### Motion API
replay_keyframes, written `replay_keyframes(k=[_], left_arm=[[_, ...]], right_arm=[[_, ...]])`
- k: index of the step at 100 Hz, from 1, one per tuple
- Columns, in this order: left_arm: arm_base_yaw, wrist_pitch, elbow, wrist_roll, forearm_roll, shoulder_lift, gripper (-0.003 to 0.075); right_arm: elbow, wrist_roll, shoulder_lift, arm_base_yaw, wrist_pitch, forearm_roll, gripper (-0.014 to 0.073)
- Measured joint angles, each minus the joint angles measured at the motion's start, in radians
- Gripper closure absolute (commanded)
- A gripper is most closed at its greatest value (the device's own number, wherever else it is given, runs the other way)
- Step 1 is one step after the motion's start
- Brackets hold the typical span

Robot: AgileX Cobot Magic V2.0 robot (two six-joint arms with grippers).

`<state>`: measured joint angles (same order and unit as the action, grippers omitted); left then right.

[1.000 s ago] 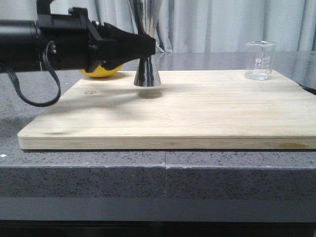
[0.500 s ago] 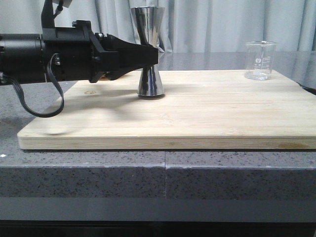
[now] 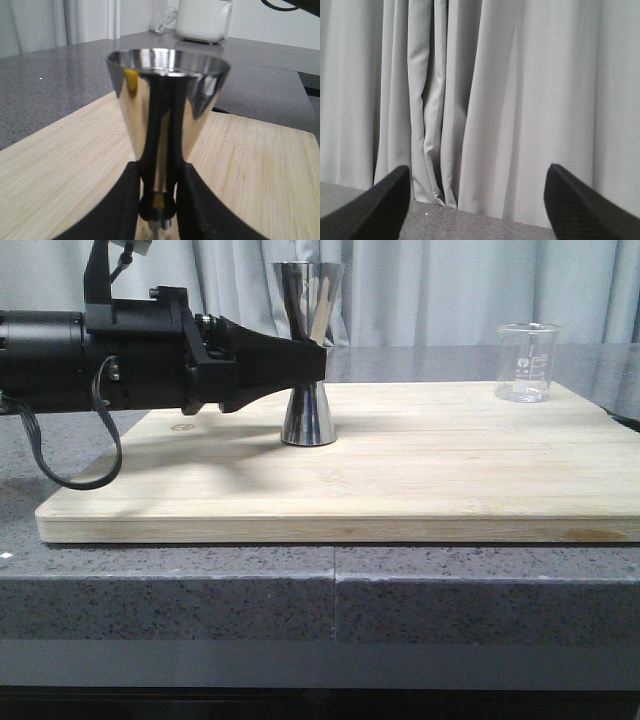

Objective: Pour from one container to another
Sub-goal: 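Open the left gripper and pull it back from the jigger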

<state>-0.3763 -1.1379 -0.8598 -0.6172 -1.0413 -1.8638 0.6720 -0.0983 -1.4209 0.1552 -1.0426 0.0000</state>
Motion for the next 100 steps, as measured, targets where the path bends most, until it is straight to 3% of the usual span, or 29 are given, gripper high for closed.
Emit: replay_keyframes(k=[46,82,100], left_arm=[[0.000,-0.004,0.000,0.017,-0.013,0.000,0.0547],[0.000,-0.008,0.000,0.017,-0.020,0.000,0.0346],[0.000,-0.008,0.000,0.017,-0.020,0.000,0.0309]], right_arm=[[0.000,0.000,0.000,0.000,0.000,0.000,0.0088],[0.000,0.000,0.000,0.000,0.000,0.000,0.0088],[0.000,0.000,0.000,0.000,0.000,0.000,0.0088]])
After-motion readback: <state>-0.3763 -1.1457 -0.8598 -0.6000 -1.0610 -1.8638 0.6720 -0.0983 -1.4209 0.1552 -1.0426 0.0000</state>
